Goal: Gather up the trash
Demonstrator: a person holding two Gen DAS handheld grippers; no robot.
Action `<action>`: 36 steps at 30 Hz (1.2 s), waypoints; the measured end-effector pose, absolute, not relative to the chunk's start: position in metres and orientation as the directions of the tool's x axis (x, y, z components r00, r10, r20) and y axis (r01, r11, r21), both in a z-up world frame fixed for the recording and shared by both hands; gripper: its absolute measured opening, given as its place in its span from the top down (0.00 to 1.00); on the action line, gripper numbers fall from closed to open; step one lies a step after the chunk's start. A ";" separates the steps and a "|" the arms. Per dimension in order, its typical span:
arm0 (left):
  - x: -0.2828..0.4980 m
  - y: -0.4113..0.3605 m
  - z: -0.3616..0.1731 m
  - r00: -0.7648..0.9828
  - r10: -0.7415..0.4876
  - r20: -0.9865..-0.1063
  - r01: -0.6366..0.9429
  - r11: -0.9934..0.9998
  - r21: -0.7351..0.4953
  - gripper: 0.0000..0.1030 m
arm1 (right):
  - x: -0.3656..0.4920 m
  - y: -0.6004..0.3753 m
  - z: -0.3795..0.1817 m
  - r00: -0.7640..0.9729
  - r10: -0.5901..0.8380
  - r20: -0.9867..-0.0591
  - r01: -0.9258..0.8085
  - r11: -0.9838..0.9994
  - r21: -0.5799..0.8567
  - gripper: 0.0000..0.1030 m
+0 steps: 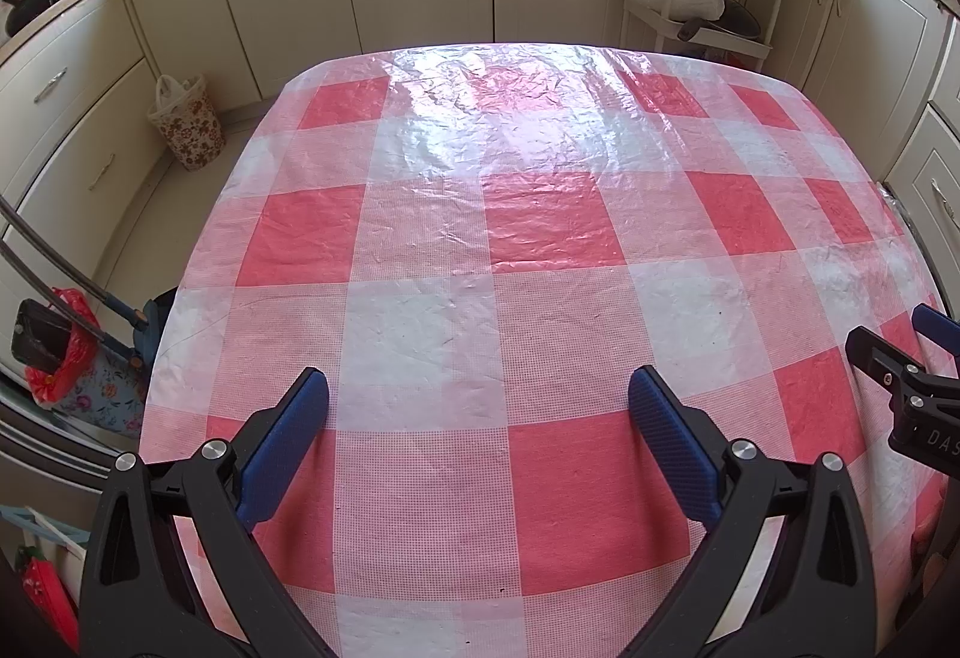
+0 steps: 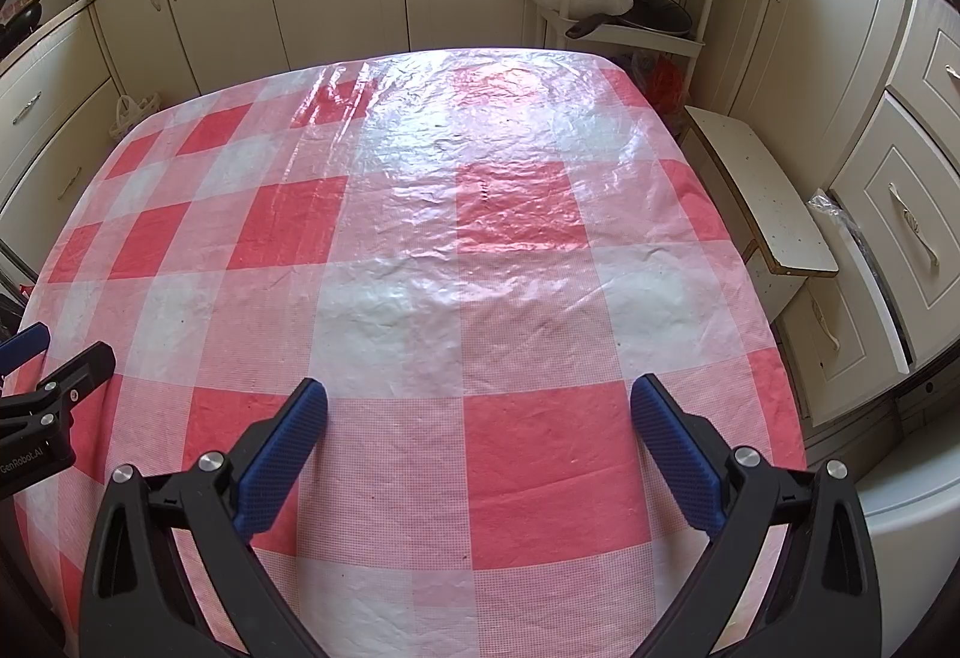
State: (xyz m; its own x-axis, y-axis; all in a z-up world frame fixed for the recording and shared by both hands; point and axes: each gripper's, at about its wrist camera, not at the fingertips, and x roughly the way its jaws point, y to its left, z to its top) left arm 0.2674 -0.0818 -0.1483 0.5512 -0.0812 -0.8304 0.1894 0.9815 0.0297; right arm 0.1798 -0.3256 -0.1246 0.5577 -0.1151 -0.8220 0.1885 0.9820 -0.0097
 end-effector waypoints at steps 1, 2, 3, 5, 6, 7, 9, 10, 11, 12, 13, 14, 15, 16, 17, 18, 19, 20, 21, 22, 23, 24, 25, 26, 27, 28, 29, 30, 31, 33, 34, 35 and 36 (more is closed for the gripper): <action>0.267 -0.082 -0.148 0.551 -0.081 -0.830 0.189 0.981 0.030 0.07 | 0.180 -0.326 -0.125 0.558 -0.115 -0.822 0.188 0.982 -0.010 0.06; 0.267 -0.082 -0.148 0.551 -0.081 -0.830 0.189 0.981 0.030 0.07 | 0.180 -0.326 -0.125 0.558 -0.115 -0.822 0.188 0.982 -0.010 0.06; 0.267 -0.082 -0.148 0.551 -0.081 -0.830 0.189 0.981 0.030 0.07 | 0.180 -0.326 -0.125 0.558 -0.115 -0.822 0.188 0.982 -0.009 0.06; 0.268 -0.082 -0.148 0.551 -0.081 -0.830 0.189 0.981 0.030 0.07 | 0.180 -0.326 -0.125 0.558 -0.115 -0.822 0.188 0.982 -0.010 0.06; 0.268 -0.082 -0.148 0.551 -0.081 -0.830 0.189 0.981 0.030 0.07 | 0.180 -0.326 -0.125 0.558 -0.115 -0.822 0.188 0.982 -0.010 0.06; 0.268 -0.082 -0.148 0.551 -0.081 -0.830 0.189 0.981 0.030 0.07 | 0.179 -0.326 -0.125 0.558 -0.115 -0.822 0.188 0.982 -0.010 0.06; 0.268 -0.082 -0.148 0.551 -0.081 -0.830 0.189 0.981 0.030 0.07 | 0.179 -0.326 -0.125 0.558 -0.115 -0.822 0.188 0.982 -0.010 0.06; 0.267 -0.082 -0.148 0.551 -0.081 -0.830 0.189 0.981 0.030 0.07 | 0.180 -0.326 -0.125 0.558 -0.115 -0.822 0.188 0.982 -0.010 0.06; 0.268 -0.082 -0.148 0.551 -0.081 -0.830 0.189 0.981 0.030 0.07 | 0.180 -0.326 -0.125 0.558 -0.116 -0.822 0.188 0.982 -0.010 0.06; 0.268 -0.082 -0.149 0.551 -0.081 -0.830 0.189 0.981 0.029 0.07 | 0.179 -0.326 -0.125 0.558 -0.115 -0.822 0.188 0.982 -0.010 0.06; 0.268 -0.082 -0.149 0.551 -0.081 -0.830 0.189 0.981 0.030 0.07 | 0.180 -0.326 -0.125 0.558 -0.115 -0.822 0.188 0.982 -0.010 0.06; 0.268 -0.082 -0.149 0.551 -0.081 -0.830 0.189 0.982 0.029 0.07 | 0.180 -0.326 -0.125 0.558 -0.115 -0.822 0.188 0.982 -0.010 0.06; 0.268 -0.082 -0.149 0.551 -0.081 -0.830 0.189 0.981 0.030 0.07 | 0.179 -0.326 -0.125 0.558 -0.116 -0.822 0.188 0.982 -0.011 0.06; 0.268 -0.082 -0.149 0.551 -0.081 -0.830 0.189 0.982 0.030 0.07 | 0.180 -0.326 -0.125 0.558 -0.114 -0.822 0.185 0.983 -0.011 0.06; 0.268 -0.082 -0.149 0.551 -0.081 -0.830 0.189 0.982 0.029 0.07 | 0.181 -0.326 -0.125 0.559 -0.111 -0.822 0.179 0.984 -0.011 0.06; 0.268 -0.082 -0.149 0.551 -0.081 -0.830 0.189 0.981 0.030 0.07 | 0.183 -0.326 -0.125 0.560 -0.107 -0.821 0.172 0.985 -0.011 0.06; 0.268 -0.082 -0.149 0.551 -0.081 -0.830 0.189 0.982 0.029 0.07 | 0.185 -0.327 -0.125 0.561 -0.103 -0.821 0.166 0.986 -0.011 0.06; 0.268 -0.082 -0.149 0.551 -0.081 -0.830 0.189 0.981 0.030 0.07 | 0.187 -0.327 -0.125 0.562 -0.101 -0.821 0.161 0.987 -0.011 0.06; 0.268 -0.082 -0.149 0.551 -0.081 -0.830 0.189 0.981 0.029 0.07 | 0.189 -0.328 -0.125 0.563 -0.099 -0.821 0.157 0.988 -0.011 0.06; 0.268 -0.082 -0.149 0.551 -0.081 -0.830 0.189 0.981 0.029 0.07 | 0.190 -0.328 -0.125 0.564 -0.098 -0.820 0.154 0.988 -0.011 0.06; 0.268 -0.082 -0.149 0.551 -0.081 -0.830 0.189 0.981 0.030 0.07 | 0.191 -0.328 -0.125 0.564 -0.096 -0.820 0.153 0.988 -0.010 0.06; 0.268 -0.082 -0.149 0.551 -0.081 -0.830 0.189 0.981 0.030 0.07 | 0.191 -0.328 -0.125 0.564 -0.096 -0.820 0.153 0.988 -0.011 0.06; 0.268 -0.082 -0.149 0.551 -0.081 -0.830 0.189 0.981 0.030 0.07 | 0.191 -0.328 -0.125 0.564 -0.097 -0.820 0.153 0.988 -0.011 0.06; 0.268 -0.082 -0.149 0.551 -0.081 -0.830 0.190 0.981 0.030 0.07 | 0.191 -0.328 -0.125 0.564 -0.097 -0.820 0.153 0.988 -0.011 0.06; 0.268 -0.082 -0.149 0.551 -0.082 -0.830 0.189 0.981 0.029 0.07 | 0.191 -0.327 -0.125 0.564 -0.096 -0.820 0.153 0.988 -0.011 0.06; 0.268 -0.082 -0.149 0.551 -0.081 -0.830 0.189 0.981 0.029 0.07 | 0.192 -0.327 -0.125 0.564 -0.096 -0.820 0.153 0.988 -0.011 0.06; 0.268 -0.082 -0.149 0.551 -0.081 -0.830 0.189 0.982 0.029 0.07 | 0.191 -0.328 -0.125 0.564 -0.096 -0.820 0.153 0.988 -0.011 0.06; 0.268 -0.082 -0.149 0.551 -0.081 -0.830 0.189 0.981 0.029 0.07 | 0.191 -0.328 -0.125 0.564 -0.096 -0.820 0.153 0.988 -0.011 0.06; 0.268 -0.082 -0.149 0.551 -0.081 -0.830 0.189 0.981 0.030 0.07 | 0.191 -0.328 -0.125 0.564 -0.096 -0.820 0.153 0.988 -0.011 0.06; 0.268 -0.082 -0.149 0.551 -0.081 -0.830 0.189 0.981 0.030 0.07 | 0.191 -0.328 -0.125 0.564 -0.096 -0.820 0.153 0.988 -0.011 0.06; 0.268 -0.082 -0.149 0.551 -0.081 -0.830 0.189 0.981 0.030 0.07 | 0.191 -0.327 -0.125 0.564 -0.096 -0.820 0.153 0.988 -0.011 0.06; 0.268 -0.082 -0.149 0.551 -0.082 -0.830 0.189 0.981 0.029 0.07 | 0.191 -0.328 -0.125 0.564 -0.096 -0.820 0.153 0.988 -0.011 0.06; 0.268 -0.082 -0.149 0.551 -0.081 -0.830 0.189 0.981 0.029 0.07 | 0.191 -0.328 -0.125 0.564 -0.096 -0.820 0.153 0.988 -0.011 0.06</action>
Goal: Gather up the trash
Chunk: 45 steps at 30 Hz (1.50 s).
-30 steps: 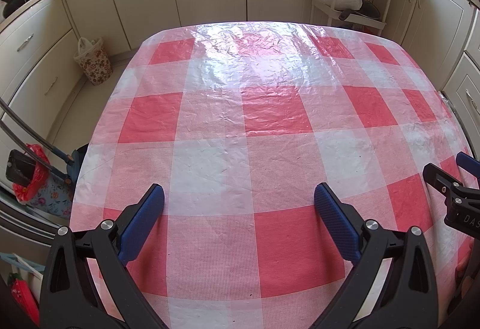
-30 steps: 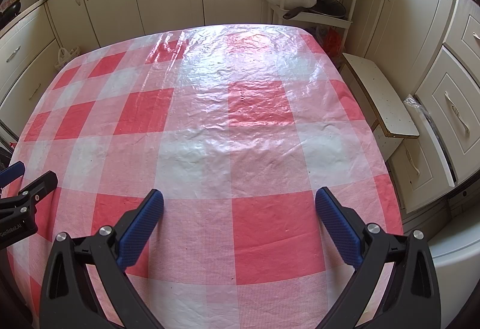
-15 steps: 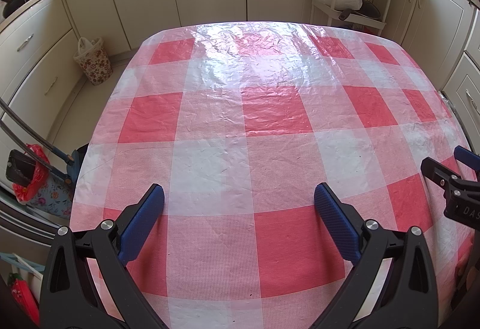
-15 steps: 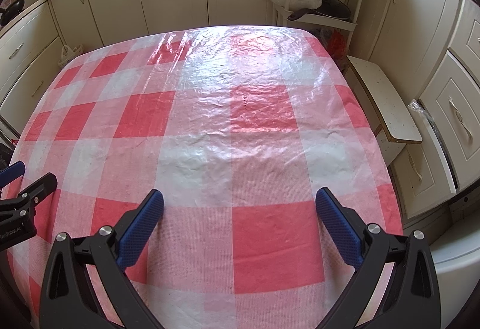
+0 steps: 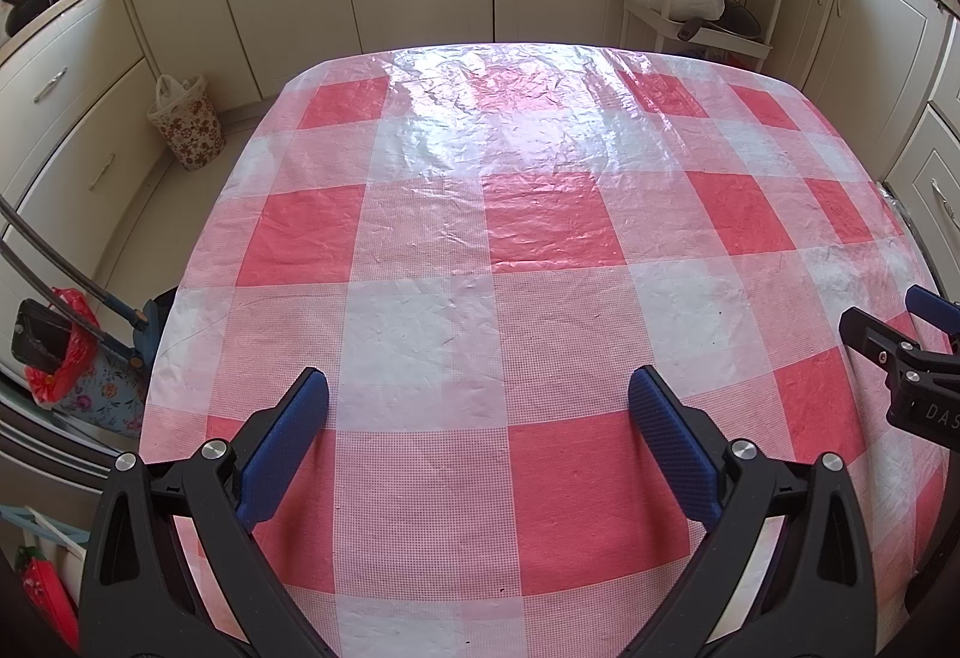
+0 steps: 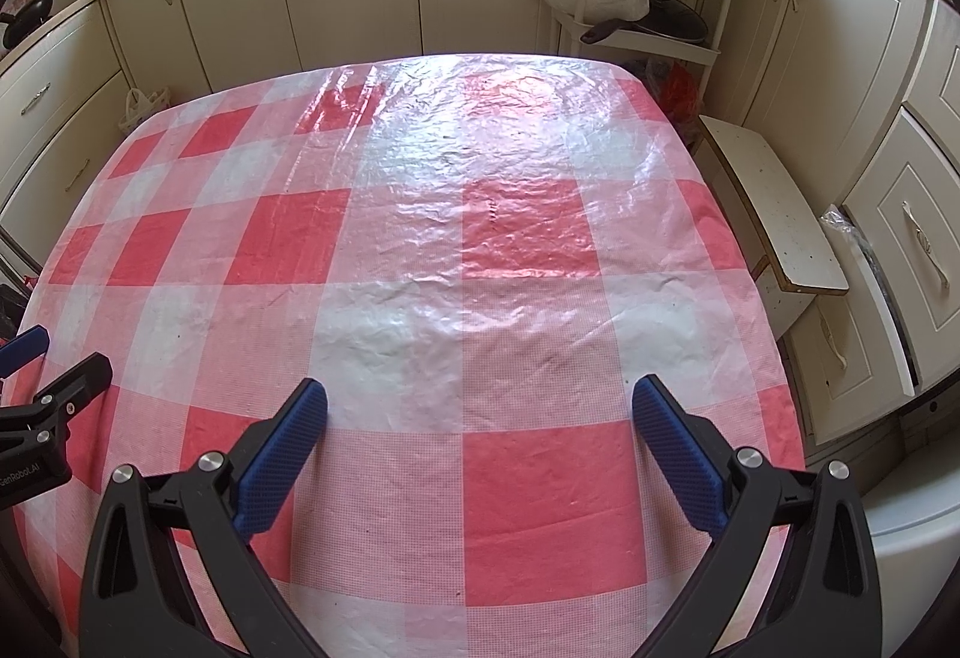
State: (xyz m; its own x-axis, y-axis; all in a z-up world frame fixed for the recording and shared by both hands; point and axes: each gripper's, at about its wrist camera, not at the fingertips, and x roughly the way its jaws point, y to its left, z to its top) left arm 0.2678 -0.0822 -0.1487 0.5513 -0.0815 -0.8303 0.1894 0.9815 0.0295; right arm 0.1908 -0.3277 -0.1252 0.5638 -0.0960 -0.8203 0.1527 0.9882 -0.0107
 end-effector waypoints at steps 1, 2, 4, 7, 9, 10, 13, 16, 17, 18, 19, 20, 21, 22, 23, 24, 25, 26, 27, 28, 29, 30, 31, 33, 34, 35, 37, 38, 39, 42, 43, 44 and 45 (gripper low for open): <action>0.268 -0.082 -0.149 0.551 -0.081 -0.830 0.189 0.981 0.029 0.07 | 0.191 -0.328 -0.125 0.564 -0.096 -0.820 0.153 0.988 -0.011 0.06; 0.268 -0.082 -0.149 0.551 -0.082 -0.830 0.190 0.981 0.029 0.07 | 0.191 -0.328 -0.125 0.564 -0.096 -0.820 0.153 0.988 -0.011 0.06; 0.268 -0.082 -0.149 0.551 -0.082 -0.830 0.190 0.981 0.029 0.07 | 0.191 -0.327 -0.125 0.564 -0.096 -0.821 0.153 0.988 -0.011 0.06; 0.268 -0.082 -0.149 0.551 -0.082 -0.830 0.189 0.981 0.029 0.07 | 0.191 -0.328 -0.125 0.563 -0.096 -0.821 0.153 0.988 -0.011 0.06; 0.268 -0.082 -0.149 0.551 -0.082 -0.830 0.190 0.981 0.029 0.07 | 0.191 -0.327 -0.125 0.564 -0.096 -0.820 0.153 0.988 -0.011 0.06; 0.268 -0.082 -0.149 0.551 -0.082 -0.830 0.190 0.981 0.029 0.07 | 0.191 -0.328 -0.125 0.564 -0.096 -0.820 0.153 0.988 -0.011 0.06; 0.268 -0.082 -0.149 0.551 -0.082 -0.830 0.190 0.981 0.029 0.07 | 0.191 -0.328 -0.125 0.564 -0.096 -0.820 0.153 0.988 -0.011 0.06; 0.268 -0.082 -0.149 0.551 -0.082 -0.830 0.190 0.981 0.029 0.07 | 0.191 -0.328 -0.125 0.564 -0.096 -0.820 0.153 0.988 -0.011 0.06; 0.268 -0.082 -0.149 0.551 -0.082 -0.830 0.190 0.981 0.029 0.07 | 0.191 -0.327 -0.125 0.564 -0.096 -0.820 0.153 0.988 -0.011 0.06; 0.268 -0.082 -0.149 0.551 -0.082 -0.830 0.190 0.981 0.029 0.07 | 0.191 -0.328 -0.125 0.564 -0.096 -0.820 0.153 0.988 -0.011 0.06; 0.268 -0.082 -0.149 0.551 -0.081 -0.830 0.190 0.981 0.031 0.07 | 0.191 -0.328 -0.125 0.563 -0.096 -0.821 0.153 0.988 -0.011 0.06; 0.268 -0.082 -0.149 0.551 -0.081 -0.830 0.190 0.981 0.031 0.07 | 0.191 -0.327 -0.125 0.563 -0.096 -0.821 0.153 0.988 -0.011 0.06; 0.268 -0.082 -0.149 0.551 -0.082 -0.830 0.190 0.981 0.029 0.07 | 0.191 -0.328 -0.125 0.563 -0.096 -0.821 0.153 0.988 -0.011 0.05; 0.268 -0.082 -0.149 0.551 -0.082 -0.830 0.190 0.981 0.029 0.07 | 0.191 -0.327 -0.125 0.563 -0.096 -0.821 0.153 0.988 -0.011 0.06; 0.268 -0.082 -0.149 0.551 -0.082 -0.830 0.190 0.981 0.029 0.07 | 0.191 -0.327 -0.125 0.563 -0.096 -0.821 0.153 0.988 -0.011 0.06; 0.268 -0.082 -0.149 0.551 -0.082 -0.830 0.190 0.981 0.029 0.07 | 0.191 -0.327 -0.125 0.563 -0.096 -0.821 0.153 0.988 -0.011 0.06; 0.268 -0.082 -0.149 0.551 -0.082 -0.830 0.190 0.981 0.029 0.07 | 0.191 -0.327 -0.125 0.563 -0.096 -0.821 0.153 0.988 -0.011 0.06; 0.268 -0.082 -0.149 0.551 -0.082 -0.830 0.190 0.981 0.029 0.07 | 0.191 -0.327 -0.125 0.563 -0.096 -0.821 0.153 0.988 -0.011 0.06; 0.268 -0.082 -0.149 0.551 -0.082 -0.830 0.190 0.981 0.029 0.07 | 0.191 -0.327 -0.125 0.563 -0.097 -0.821 0.153 0.988 -0.011 0.06; 0.268 -0.082 -0.149 0.551 -0.082 -0.830 0.190 0.981 0.029 0.07 | 0.191 -0.327 -0.125 0.563 -0.096 -0.821 0.153 0.988 -0.011 0.06; 0.268 -0.082 -0.149 0.551 -0.083 -0.830 0.190 0.981 0.028 0.07 | 0.191 -0.327 -0.125 0.563 -0.096 -0.821 0.153 0.988 -0.011 0.06; 0.268 -0.083 -0.149 0.549 -0.084 -0.831 0.193 0.981 0.028 0.07 | 0.191 -0.327 -0.125 0.563 -0.096 -0.821 0.153 0.988 -0.011 0.06; 0.266 -0.083 -0.149 0.544 -0.089 -0.834 0.205 0.978 0.029 0.07 | 0.191 -0.327 -0.125 0.563 -0.096 -0.821 0.153 0.988 -0.011 0.06; 0.264 -0.084 -0.147 0.525 -0.097 -0.845 0.225 0.974 0.028 0.07 | 0.191 -0.327 -0.125 0.563 -0.096 -0.821 0.153 0.988 -0.011 0.06; 0.263 -0.084 -0.147 0.519 -0.093 -0.849 0.223 0.974 0.029 0.07 | 0.191 -0.327 -0.125 0.563 -0.096 -0.821 0.153 0.988 -0.011 0.06; 0.261 -0.083 -0.146 0.514 -0.085 -0.854 0.212 0.977 0.031 0.07 | 0.191 -0.327 -0.125 0.563 -0.096 -0.821 0.153 0.988 -0.011 0.06; 0.257 -0.079 -0.146 0.511 -0.081 -0.856 0.198 0.980 0.025 0.07 | 0.191 -0.327 -0.125 0.562 -0.096 -0.821 0.153 0.988 -0.011 0.06; 0.253 -0.077 -0.143 0.517 -0.080 -0.852 0.190 0.982 0.023 0.07 | 0.191 -0.327 -0.125 0.562 -0.096 -0.821 0.153 0.988 -0.011 0.06; 0.249 -0.075 -0.140 0.529 -0.081 -0.845 0.187 0.982 0.023 0.07 | 0.191 -0.327 -0.125 0.563 -0.096 -0.821 0.153 0.988 -0.011 0.06; 0.235 -0.070 -0.125 0.568 -0.080 -0.819 0.188 0.982 0.035 0.07 | 0.191 -0.327 -0.125 0.563 -0.096 -0.821 0.153 0.988 -0.011 0.06; 0.230 -0.068 -0.121 0.579 -0.076 -0.812 0.186 0.982 0.041 0.07 | 0.191 -0.327 -0.125 0.563 -0.096 -0.821 0.152 0.988 -0.011 0.06; 0.226 -0.066 -0.117 0.587 -0.075 -0.806 0.185 0.982 0.044 0.07 | 0.191 -0.327 -0.125 0.563 -0.096 -0.821 0.153 0.988 -0.011 0.06; 0.222 -0.065 -0.114 0.593 -0.078 -0.801 0.186 0.982 0.043 0.07 | 0.191 -0.327 -0.125 0.563 -0.096 -0.821 0.152 0.988 -0.011 0.06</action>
